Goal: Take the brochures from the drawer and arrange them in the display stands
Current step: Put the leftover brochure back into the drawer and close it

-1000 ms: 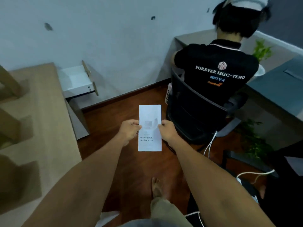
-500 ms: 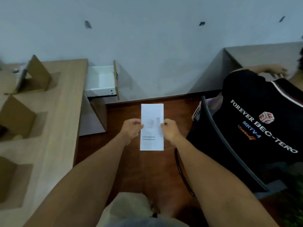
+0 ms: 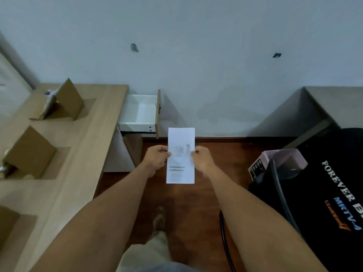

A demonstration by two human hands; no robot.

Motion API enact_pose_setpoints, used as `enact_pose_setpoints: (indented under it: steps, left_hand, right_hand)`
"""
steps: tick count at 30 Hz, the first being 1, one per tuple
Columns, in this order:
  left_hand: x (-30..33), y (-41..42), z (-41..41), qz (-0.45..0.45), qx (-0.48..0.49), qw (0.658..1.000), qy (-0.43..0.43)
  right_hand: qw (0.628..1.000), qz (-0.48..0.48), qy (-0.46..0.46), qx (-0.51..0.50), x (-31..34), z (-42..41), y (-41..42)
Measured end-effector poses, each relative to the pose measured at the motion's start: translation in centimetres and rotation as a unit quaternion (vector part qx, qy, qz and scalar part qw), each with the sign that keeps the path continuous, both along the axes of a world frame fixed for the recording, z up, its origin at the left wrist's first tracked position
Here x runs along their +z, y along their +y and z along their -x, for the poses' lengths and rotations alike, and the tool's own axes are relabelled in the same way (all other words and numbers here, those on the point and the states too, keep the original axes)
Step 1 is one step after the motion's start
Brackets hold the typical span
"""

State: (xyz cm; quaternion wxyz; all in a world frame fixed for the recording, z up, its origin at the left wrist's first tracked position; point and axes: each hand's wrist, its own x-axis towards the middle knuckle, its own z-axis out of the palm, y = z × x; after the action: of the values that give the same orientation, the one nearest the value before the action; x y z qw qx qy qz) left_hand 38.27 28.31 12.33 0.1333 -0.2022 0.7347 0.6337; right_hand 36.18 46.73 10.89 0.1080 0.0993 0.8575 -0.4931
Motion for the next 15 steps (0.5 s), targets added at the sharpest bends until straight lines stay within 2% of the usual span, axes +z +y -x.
enact_pose_setpoints:
  steps: [11,15]
  left_hand:
    - [-0.4,-10.6,17.1,-0.012,0.041,0.999,-0.001]
    - [-1.1,-14.1,22.2,-0.010,0.077,0.997,-0.004]
  right_hand:
    - [1.000,0.015,-0.013,0.023,0.2,18.0,-11.1]
    - [0.998,0.047,-0.032,0.016,-1.0,23.4,-14.6]
